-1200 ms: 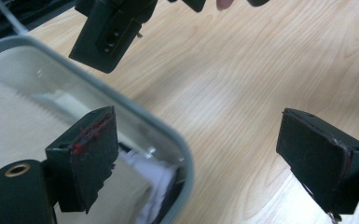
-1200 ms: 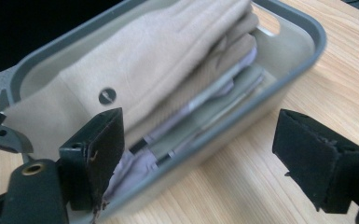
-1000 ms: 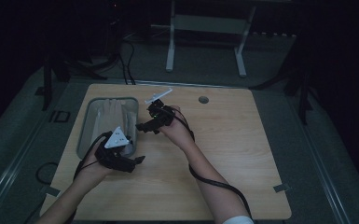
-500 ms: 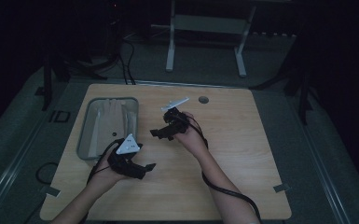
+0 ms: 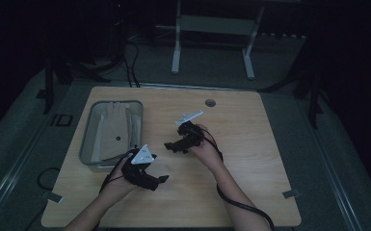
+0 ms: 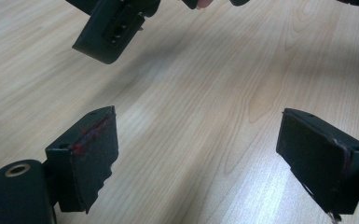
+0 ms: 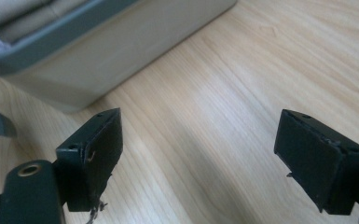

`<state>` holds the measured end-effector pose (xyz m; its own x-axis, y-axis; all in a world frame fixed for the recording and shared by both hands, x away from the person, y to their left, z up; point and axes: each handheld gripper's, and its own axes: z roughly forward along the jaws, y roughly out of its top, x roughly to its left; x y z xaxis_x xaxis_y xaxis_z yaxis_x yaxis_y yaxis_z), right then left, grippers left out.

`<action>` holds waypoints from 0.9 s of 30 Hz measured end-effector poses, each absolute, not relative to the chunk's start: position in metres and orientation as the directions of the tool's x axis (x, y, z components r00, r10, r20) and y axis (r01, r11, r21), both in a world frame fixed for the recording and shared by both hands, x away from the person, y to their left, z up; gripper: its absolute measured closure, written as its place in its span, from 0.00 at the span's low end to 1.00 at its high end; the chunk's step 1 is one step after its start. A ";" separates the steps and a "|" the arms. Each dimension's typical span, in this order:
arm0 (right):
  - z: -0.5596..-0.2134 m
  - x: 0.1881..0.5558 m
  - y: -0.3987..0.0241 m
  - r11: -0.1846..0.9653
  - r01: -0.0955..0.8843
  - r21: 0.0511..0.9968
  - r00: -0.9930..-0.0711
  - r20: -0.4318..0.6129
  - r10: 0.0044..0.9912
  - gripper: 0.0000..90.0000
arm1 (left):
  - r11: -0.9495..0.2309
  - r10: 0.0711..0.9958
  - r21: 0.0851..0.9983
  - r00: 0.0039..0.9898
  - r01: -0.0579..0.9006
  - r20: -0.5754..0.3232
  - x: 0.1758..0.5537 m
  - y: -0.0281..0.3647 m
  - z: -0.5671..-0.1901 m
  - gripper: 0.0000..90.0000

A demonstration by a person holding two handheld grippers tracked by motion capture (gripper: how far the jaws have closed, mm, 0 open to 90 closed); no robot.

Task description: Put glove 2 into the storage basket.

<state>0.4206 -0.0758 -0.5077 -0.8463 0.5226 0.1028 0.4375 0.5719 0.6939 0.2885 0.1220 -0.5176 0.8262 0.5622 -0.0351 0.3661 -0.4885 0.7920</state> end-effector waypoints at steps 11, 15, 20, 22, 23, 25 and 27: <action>-0.526 0.413 -0.101 0.578 0.416 0.702 -0.853 0.081 0.515 0.17 | -0.487 0.533 0.794 0.844 0.365 -0.061 0.289 0.110 -0.529 0.15; -0.532 0.411 -0.109 0.578 0.414 0.704 -0.854 0.079 0.515 0.17 | -0.497 0.519 0.789 0.852 0.362 -0.064 0.289 0.104 -0.533 0.15; -0.539 0.407 -0.120 0.582 0.412 0.701 -0.855 0.075 0.513 0.17 | -0.500 0.510 0.785 0.857 0.365 -0.074 0.289 0.101 -0.538 0.15; -0.542 0.405 -0.125 0.579 0.414 0.702 -0.854 0.079 0.515 0.17 | -0.499 0.508 0.786 0.858 0.365 -0.075 0.289 0.100 -0.539 0.15; -0.543 0.404 -0.127 0.579 0.411 0.704 -0.856 0.078 0.512 0.17 | -0.498 0.507 0.787 0.858 0.365 -0.078 0.289 0.100 -0.539 0.15; -0.545 0.403 -0.131 0.578 0.409 0.707 -0.856 0.076 0.512 0.17 | -0.484 0.505 0.796 0.859 0.363 -0.086 0.289 0.101 -0.540 0.15; -0.547 0.400 -0.137 0.581 0.400 0.709 -0.857 0.064 0.512 0.17 | -0.482 0.500 0.797 0.861 0.362 -0.089 0.289 0.101 -0.541 0.15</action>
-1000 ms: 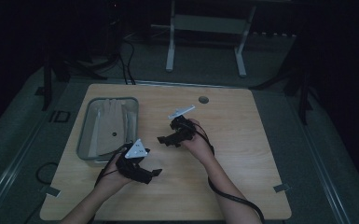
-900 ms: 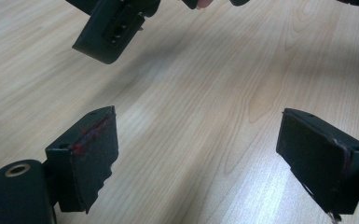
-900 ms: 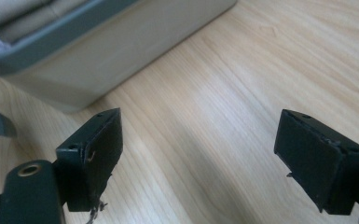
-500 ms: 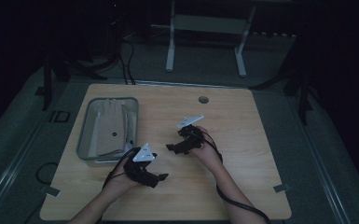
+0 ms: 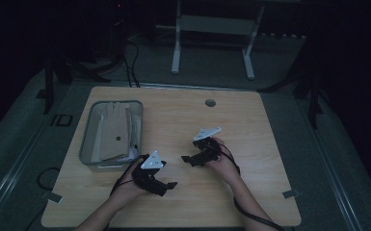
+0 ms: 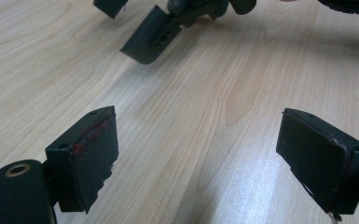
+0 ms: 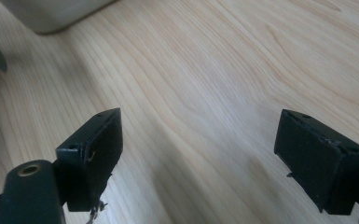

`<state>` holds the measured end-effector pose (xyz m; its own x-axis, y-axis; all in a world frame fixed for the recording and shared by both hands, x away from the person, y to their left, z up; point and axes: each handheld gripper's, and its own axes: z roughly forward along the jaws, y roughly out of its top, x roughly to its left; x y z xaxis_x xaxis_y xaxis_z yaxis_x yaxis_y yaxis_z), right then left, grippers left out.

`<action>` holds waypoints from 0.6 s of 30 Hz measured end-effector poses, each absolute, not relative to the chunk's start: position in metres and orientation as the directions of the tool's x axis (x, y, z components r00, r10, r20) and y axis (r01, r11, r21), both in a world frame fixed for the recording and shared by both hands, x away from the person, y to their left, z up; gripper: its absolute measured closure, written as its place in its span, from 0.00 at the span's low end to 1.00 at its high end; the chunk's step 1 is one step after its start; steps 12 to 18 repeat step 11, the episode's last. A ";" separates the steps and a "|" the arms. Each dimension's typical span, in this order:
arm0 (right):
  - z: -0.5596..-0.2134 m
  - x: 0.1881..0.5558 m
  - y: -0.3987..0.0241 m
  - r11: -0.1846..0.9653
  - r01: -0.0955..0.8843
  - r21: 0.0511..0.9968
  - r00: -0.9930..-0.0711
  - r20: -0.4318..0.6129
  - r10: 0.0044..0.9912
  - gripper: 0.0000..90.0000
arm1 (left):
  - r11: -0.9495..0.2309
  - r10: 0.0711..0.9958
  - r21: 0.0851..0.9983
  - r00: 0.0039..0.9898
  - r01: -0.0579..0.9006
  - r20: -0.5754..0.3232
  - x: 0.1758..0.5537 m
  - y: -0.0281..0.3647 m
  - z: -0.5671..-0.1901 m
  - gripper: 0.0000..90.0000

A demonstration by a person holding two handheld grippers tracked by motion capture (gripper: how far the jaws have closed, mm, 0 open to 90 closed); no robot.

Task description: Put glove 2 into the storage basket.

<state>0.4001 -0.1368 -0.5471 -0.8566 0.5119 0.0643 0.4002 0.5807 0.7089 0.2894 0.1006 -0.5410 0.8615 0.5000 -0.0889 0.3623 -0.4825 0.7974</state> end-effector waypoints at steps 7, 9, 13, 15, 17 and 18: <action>-0.550 0.392 -0.149 0.580 0.391 0.714 -0.854 0.047 0.518 0.17 | -0.481 0.487 0.799 0.868 0.361 -0.099 0.291 0.099 -0.542 0.15; -0.550 0.393 -0.150 0.570 0.398 0.719 -0.848 0.052 0.527 0.17 | -0.484 0.487 0.796 0.868 0.362 -0.098 0.291 0.099 -0.542 0.15; -0.549 0.393 -0.151 0.560 0.401 0.725 -0.846 0.059 0.530 0.17 | -0.481 0.487 0.798 0.867 0.363 -0.101 0.291 0.099 -0.542 0.15; -0.549 0.393 -0.151 0.560 0.401 0.725 -0.846 0.059 0.530 0.17 | -0.481 0.487 0.798 0.867 0.363 -0.101 0.291 0.099 -0.542 0.15; -0.549 0.393 -0.151 0.560 0.401 0.725 -0.846 0.059 0.530 0.17 | -0.481 0.487 0.798 0.867 0.363 -0.101 0.291 0.099 -0.542 0.15; -0.549 0.393 -0.151 0.560 0.401 0.725 -0.846 0.059 0.530 0.17 | -0.481 0.487 0.798 0.867 0.363 -0.101 0.291 0.099 -0.542 0.15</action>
